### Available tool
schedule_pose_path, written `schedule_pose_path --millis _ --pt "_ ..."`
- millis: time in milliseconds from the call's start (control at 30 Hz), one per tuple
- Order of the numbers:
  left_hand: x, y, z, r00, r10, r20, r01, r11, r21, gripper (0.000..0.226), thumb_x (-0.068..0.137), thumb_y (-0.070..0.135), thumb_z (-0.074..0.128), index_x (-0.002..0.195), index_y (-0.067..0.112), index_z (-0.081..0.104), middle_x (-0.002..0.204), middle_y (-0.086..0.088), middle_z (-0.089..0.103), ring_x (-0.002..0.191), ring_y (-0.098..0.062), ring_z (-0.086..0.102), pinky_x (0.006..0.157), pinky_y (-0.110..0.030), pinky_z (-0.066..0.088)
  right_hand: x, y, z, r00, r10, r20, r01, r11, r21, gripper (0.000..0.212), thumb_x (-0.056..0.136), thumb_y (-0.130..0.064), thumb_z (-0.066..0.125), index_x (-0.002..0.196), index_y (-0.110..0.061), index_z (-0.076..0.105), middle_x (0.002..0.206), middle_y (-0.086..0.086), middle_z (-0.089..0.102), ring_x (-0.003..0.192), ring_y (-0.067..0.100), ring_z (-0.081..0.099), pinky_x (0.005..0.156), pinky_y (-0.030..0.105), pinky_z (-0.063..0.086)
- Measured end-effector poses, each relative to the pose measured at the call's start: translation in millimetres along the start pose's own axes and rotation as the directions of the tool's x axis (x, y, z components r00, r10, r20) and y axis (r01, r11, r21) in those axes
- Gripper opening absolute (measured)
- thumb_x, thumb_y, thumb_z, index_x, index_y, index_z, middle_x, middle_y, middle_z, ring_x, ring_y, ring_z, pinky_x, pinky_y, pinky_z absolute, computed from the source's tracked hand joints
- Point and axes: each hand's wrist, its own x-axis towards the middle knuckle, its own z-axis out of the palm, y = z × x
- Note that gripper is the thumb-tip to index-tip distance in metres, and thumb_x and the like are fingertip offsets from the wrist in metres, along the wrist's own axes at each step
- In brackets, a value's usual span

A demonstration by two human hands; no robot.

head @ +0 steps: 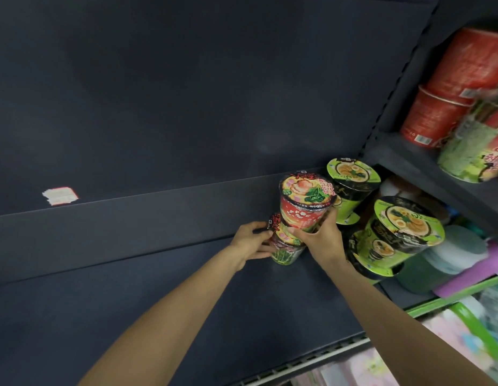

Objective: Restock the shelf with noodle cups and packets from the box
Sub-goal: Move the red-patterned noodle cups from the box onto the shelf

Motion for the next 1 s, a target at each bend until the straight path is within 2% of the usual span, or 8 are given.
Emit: schedule_pose_path --millis 167,267,433,600,700,833,933,1000 --pt "-9 7 2 0.985 0.161 -0.063 -0.142 0.961 0.239 0.032 0.093 0.018 0.057 0.124 0.013 0.053 0.101 -0.003 0.063 0.080 -0.013 0.063 0.071 -0.021 0.049 -6 -4 -6 0.998 0.024 0.057 -0.023 0.999 -0.025 0.093 0.064 -0.023 0.085 0.136 -0.011 0.029 0.133 0.007 0.052 0.122 0.023 0.050 0.103 0.034 0.040" --pt "-18 10 7 0.942 0.320 -0.105 -0.239 0.855 0.460 0.025 0.091 0.019 0.059 0.115 0.014 0.060 0.103 -0.006 0.067 0.090 -0.015 0.063 0.077 -0.021 0.047 -12 -4 -12 0.998 0.016 0.066 -0.013 0.999 -0.043 0.093 0.061 -0.027 0.086 0.136 -0.009 0.034 0.131 0.010 0.053 0.122 0.026 0.050 0.103 0.044 0.042" --pt "-50 16 24 0.863 0.480 -0.158 -0.274 0.706 0.653 0.019 0.090 0.021 0.057 0.108 0.017 0.063 0.099 0.001 0.068 0.091 -0.013 0.063 0.081 -0.029 0.052 -31 -10 -34 0.991 0.023 0.128 -0.010 0.995 -0.101 0.058 0.079 -0.020 0.074 0.127 -0.003 0.045 0.119 0.013 0.055 0.114 0.026 0.052 0.094 0.036 0.045" --pt "-100 15 37 0.744 0.593 -0.308 -0.222 0.655 0.722 0.016 0.089 0.021 0.054 0.102 0.020 0.064 0.093 0.006 0.069 0.087 -0.014 0.064 0.077 -0.036 0.054 -59 -23 -56 0.960 -0.150 0.235 0.175 0.980 -0.090 0.026 0.087 -0.014 0.063 0.111 -0.009 0.056 0.104 0.008 0.062 0.090 0.016 0.061 0.080 0.027 0.049" --pt "-138 8 39 0.660 0.644 -0.387 -0.178 0.635 0.752 0.018 0.090 0.024 0.053 0.105 0.020 0.063 0.091 0.007 0.069 0.086 -0.014 0.063 0.073 -0.033 0.053 -81 -36 -62 0.917 -0.261 0.303 0.297 0.952 -0.080 0.018 0.087 -0.008 0.059 0.104 -0.011 0.061 0.093 0.003 0.064 0.081 0.012 0.059 0.077 0.027 0.049" --pt "-193 -10 29 0.548 0.705 -0.451 -0.101 0.591 0.800 0.020 0.092 0.026 0.052 0.106 0.019 0.063 0.093 0.006 0.068 0.085 -0.013 0.063 0.071 -0.031 0.051 -118 -56 -53 0.838 -0.390 0.381 0.440 0.897 -0.048 0.015 0.086 -0.005 0.057 0.098 -0.011 0.064 0.086 0.000 0.063 0.074 0.008 0.056 0.069 0.011 0.043" --pt "-234 -31 9 0.476 0.750 -0.459 -0.014 0.529 0.849 0.020 0.091 0.027 0.053 0.105 0.017 0.063 0.093 0.002 0.069 0.088 -0.019 0.063 0.077 -0.036 0.049 -152 -76 -34 0.770 -0.461 0.442 0.521 0.853 -0.018 0.015 0.085 -0.007 0.058 0.097 -0.013 0.064 0.088 0.000 0.065 0.075 0.010 0.060 0.076 0.029 0.051" --pt "-262 -45 -8 0.440 0.761 -0.477 0.058 0.507 0.860 0.020 0.092 0.027 0.053 0.106 0.015 0.062 0.094 -0.001 0.069 0.090 -0.022 0.062 0.079 -0.036 0.047 -176 -92 -18 0.719 -0.499 0.484 0.572 0.820 -0.004 0.014 0.086 -0.010 0.057 0.098 -0.016 0.063 0.090 -0.003 0.065 0.077 0.010 0.060 0.075 0.032 0.052"
